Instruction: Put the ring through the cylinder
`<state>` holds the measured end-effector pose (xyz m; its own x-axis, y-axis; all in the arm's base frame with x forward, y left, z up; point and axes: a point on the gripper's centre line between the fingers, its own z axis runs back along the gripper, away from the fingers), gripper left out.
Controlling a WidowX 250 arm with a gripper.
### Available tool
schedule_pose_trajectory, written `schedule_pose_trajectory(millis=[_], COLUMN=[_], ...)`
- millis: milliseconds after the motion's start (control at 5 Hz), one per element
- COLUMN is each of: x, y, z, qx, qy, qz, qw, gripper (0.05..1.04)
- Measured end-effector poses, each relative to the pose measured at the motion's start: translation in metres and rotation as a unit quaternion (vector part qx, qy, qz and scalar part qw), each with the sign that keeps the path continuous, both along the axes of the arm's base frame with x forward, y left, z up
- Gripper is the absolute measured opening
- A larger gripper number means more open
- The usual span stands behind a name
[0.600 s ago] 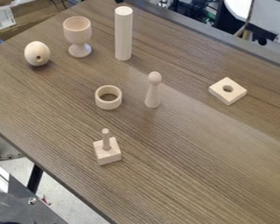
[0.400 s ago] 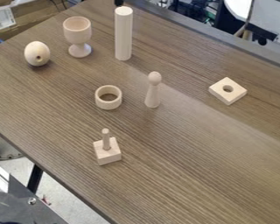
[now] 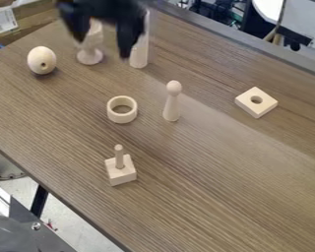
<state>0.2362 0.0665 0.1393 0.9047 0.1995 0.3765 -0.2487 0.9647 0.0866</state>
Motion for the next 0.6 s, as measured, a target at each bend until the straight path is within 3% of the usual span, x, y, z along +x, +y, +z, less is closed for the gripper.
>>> schedule_pose_trajectory(millis=[200, 600], x=[-0.021, -0.008], y=[-0.010, -0.016], z=[-0.013, -0.049], qx=[0.000, 0.014], qy=[0.006, 0.011], qz=[0.000, 0.007], qw=[1.0000, 0.9998], gripper=[1.000, 1.000])
